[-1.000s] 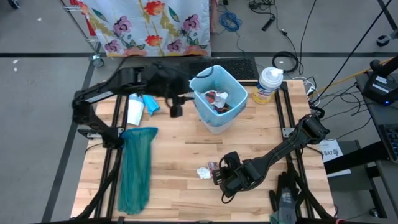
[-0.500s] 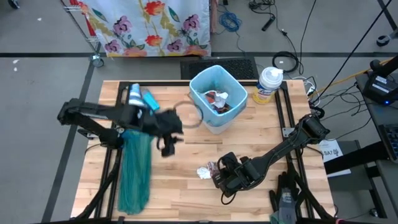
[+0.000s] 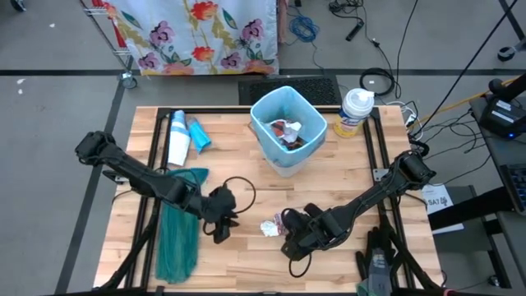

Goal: Place trash/remove bag and relplace
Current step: Put the red paper into the trash bin

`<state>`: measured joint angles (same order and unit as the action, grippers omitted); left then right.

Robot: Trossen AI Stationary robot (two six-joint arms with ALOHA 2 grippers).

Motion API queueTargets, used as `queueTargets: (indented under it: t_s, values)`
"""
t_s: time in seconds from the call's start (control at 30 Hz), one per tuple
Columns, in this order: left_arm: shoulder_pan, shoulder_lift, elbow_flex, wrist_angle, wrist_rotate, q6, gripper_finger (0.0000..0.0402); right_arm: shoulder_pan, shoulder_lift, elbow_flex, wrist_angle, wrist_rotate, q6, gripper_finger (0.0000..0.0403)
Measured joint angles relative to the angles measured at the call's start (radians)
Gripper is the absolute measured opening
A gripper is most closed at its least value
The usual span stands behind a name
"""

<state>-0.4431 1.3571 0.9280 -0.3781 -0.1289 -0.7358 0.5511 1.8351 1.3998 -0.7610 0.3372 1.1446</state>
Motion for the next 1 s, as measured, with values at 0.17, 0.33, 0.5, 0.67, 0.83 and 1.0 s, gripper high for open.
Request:
queueTargets:
  t_s: [0.17, 0.33, 0.5, 0.67, 0.83, 1.0]
  values:
    - [-0.05, 0.0, -0.027, 0.0, -0.046, -0.08, 0.0132, 0.001, 0.0, 0.001, 0.001, 0.0, -0.194, 0.0242]
    - [-0.07, 0.0, -0.027, 0.003, -0.083, -0.097, 0.0132, 0.008, 0.003, 0.001, 0.018, -0.002, -0.49, 0.0295]
    - [-0.07, 0.0, -0.027, -0.007, -0.097, -0.097, 0.0132, 0.006, 0.058, 0.001, 0.025, -0.003, -0.603, 0.0298]
    - [-0.07, 0.0, -0.027, -0.018, -0.112, -0.097, 0.0132, 0.001, 0.13, 0.001, 0.031, 0.005, -0.628, 0.0282]
    - [-0.07, 0.0, -0.031, -0.056, -0.112, -0.063, 0.0132, -0.019, 0.184, 0.0, 0.043, 0.024, -0.649, 0.0263]
    - [-0.067, 0.0, -0.083, -0.05, -0.119, -0.032, 0.0132, -0.051, 0.208, 0.0, 0.075, 0.032, -0.656, 0.0239]
